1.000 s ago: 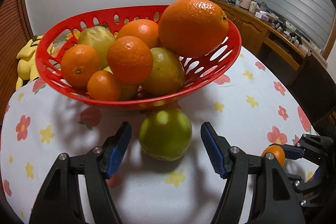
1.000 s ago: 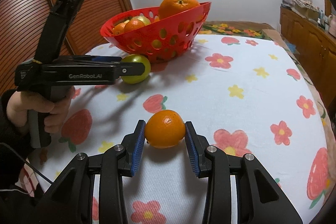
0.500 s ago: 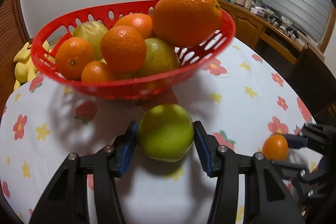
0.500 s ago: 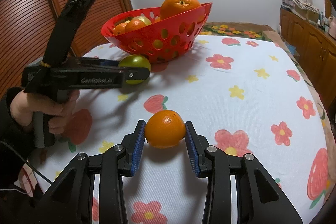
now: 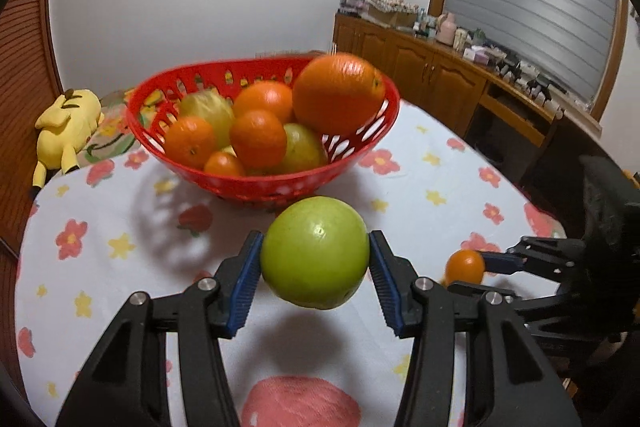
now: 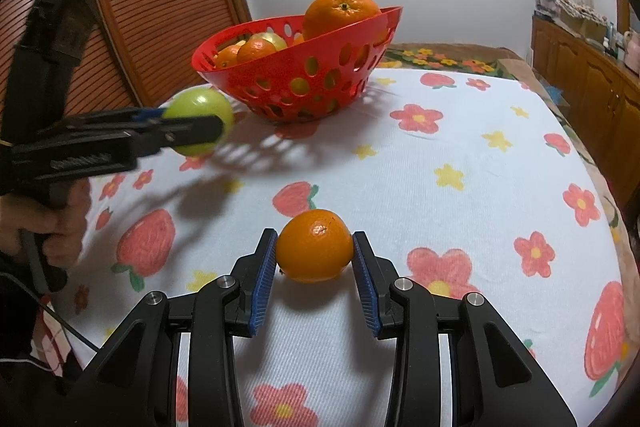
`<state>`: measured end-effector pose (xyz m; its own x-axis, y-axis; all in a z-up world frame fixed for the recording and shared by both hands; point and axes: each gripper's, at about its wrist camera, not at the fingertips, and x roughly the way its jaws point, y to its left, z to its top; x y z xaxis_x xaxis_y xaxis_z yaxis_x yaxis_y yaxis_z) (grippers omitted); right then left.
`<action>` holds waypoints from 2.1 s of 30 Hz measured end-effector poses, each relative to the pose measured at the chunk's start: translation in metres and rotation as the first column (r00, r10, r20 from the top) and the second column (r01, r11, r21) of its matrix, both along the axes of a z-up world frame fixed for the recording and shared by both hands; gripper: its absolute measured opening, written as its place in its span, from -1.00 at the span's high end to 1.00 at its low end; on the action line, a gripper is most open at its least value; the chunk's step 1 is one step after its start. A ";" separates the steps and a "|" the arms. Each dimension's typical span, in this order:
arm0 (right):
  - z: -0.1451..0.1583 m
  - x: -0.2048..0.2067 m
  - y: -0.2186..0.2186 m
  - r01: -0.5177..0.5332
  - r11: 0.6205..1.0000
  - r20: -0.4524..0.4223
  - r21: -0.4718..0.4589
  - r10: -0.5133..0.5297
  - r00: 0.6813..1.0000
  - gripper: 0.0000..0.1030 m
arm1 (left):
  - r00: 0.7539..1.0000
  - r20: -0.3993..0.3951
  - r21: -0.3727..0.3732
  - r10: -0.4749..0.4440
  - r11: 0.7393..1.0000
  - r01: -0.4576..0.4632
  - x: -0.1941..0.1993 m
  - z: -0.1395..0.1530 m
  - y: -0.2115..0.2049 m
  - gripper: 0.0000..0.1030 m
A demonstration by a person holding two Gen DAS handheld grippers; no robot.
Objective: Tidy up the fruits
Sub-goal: 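Lift the green pomelo with the left tool while the right tool carries the tangerine toward the basket, then lower the pomelo into the basket and open the left tool while the right tool releases the tangerine there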
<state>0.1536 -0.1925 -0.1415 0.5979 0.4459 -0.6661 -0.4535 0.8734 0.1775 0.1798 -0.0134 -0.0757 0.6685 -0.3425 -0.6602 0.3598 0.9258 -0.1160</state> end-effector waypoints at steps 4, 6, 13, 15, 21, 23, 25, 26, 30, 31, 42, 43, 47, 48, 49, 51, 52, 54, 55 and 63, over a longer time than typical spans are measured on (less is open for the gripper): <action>0.005 0.000 -0.002 0.005 1.000 0.013 -0.009 -0.005 1.000 0.28 | 0.999 0.038 -0.009 0.001 1.000 -0.001 -0.006 0.017 0.002 0.01; 0.010 0.001 -0.005 0.013 1.000 0.023 -0.006 -0.013 1.000 0.28 | 0.999 0.055 -0.012 0.003 1.000 -0.003 -0.007 0.025 0.004 0.01; 0.045 0.004 -0.016 0.026 1.000 0.091 -0.004 -0.026 0.996 0.28 | 0.993 0.112 -0.023 0.018 1.000 -0.016 -0.013 0.049 0.010 0.01; 0.055 0.006 -0.016 0.027 1.000 0.111 -0.008 -0.026 0.993 0.28 | 0.992 0.125 -0.028 0.021 0.999 -0.017 -0.014 0.053 0.012 0.02; 0.083 0.012 -0.011 0.017 1.000 0.164 -0.014 -0.014 0.986 0.28 | 0.988 0.149 -0.031 0.032 0.999 -0.027 -0.015 0.063 0.016 0.01; 0.089 0.013 -0.007 0.009 1.000 0.176 -0.015 -0.006 0.984 0.28 | 0.988 0.153 -0.034 0.035 0.999 -0.030 -0.014 0.064 0.018 0.01; 0.095 0.015 -0.003 0.000 1.000 0.187 -0.017 0.003 0.982 0.28 | 0.987 0.156 -0.035 0.040 0.999 -0.035 -0.013 0.066 0.019 0.01; 0.097 0.016 -0.001 -0.004 1.000 0.191 -0.018 0.007 0.982 0.28 | 0.987 0.156 -0.035 0.042 0.999 -0.037 -0.012 0.066 0.020 0.01; 0.106 0.025 0.009 -0.024 0.999 0.208 -0.026 0.028 0.978 0.28 | 0.987 0.156 -0.030 0.046 0.999 -0.041 -0.005 0.067 0.024 0.02; 0.109 0.029 0.013 -0.030 0.999 0.212 -0.026 0.034 0.977 0.28 | 0.987 0.156 -0.029 0.047 0.999 -0.043 -0.002 0.067 0.026 0.01; 0.127 0.086 0.039 -0.087 0.996 0.226 -0.033 0.092 0.970 0.27 | 0.990 0.119 -0.038 0.081 0.996 -0.077 0.047 0.064 0.036 0.01; 0.129 0.092 0.041 -0.092 0.995 0.225 -0.034 0.097 0.970 0.27 | 0.990 0.115 -0.038 0.083 0.996 -0.079 0.052 0.064 0.036 0.01; 0.133 0.119 0.050 -0.106 0.993 0.218 -0.050 0.115 0.969 0.27 | 0.990 0.105 -0.037 0.091 0.995 -0.088 0.071 0.065 0.039 0.01; 0.133 0.124 0.051 -0.109 0.993 0.217 -0.052 0.118 0.969 0.27 | 0.991 0.101 -0.038 0.092 0.995 -0.089 0.076 0.066 0.040 0.01; 0.134 0.131 0.052 -0.112 0.992 0.215 -0.055 0.121 0.969 0.27 | 0.991 0.097 -0.036 0.093 0.995 -0.090 0.082 0.066 0.040 0.01; 0.134 0.142 0.053 -0.116 0.992 0.208 -0.057 0.125 0.970 0.27 | 0.992 0.090 -0.033 0.093 0.995 -0.091 0.091 0.065 0.041 0.01; 0.134 0.148 0.055 -0.118 0.991 0.204 -0.058 0.128 0.971 0.27 | 0.992 0.087 -0.031 0.094 0.995 -0.091 0.095 0.065 0.041 0.01; 0.133 0.158 0.058 -0.123 0.990 0.197 -0.068 0.134 0.971 0.27 | 0.992 0.083 -0.029 0.095 0.995 -0.092 0.104 0.064 0.042 0.01; 0.132 0.164 0.059 -0.127 0.989 0.192 -0.075 0.140 0.971 0.27 | 0.992 0.081 -0.026 0.096 0.995 -0.094 0.109 0.064 0.042 0.01; 0.121 0.199 0.061 -0.152 0.984 0.139 -0.094 0.164 0.977 0.26 | 0.993 0.052 -0.014 0.104 0.995 -0.103 0.143 0.055 0.041 0.01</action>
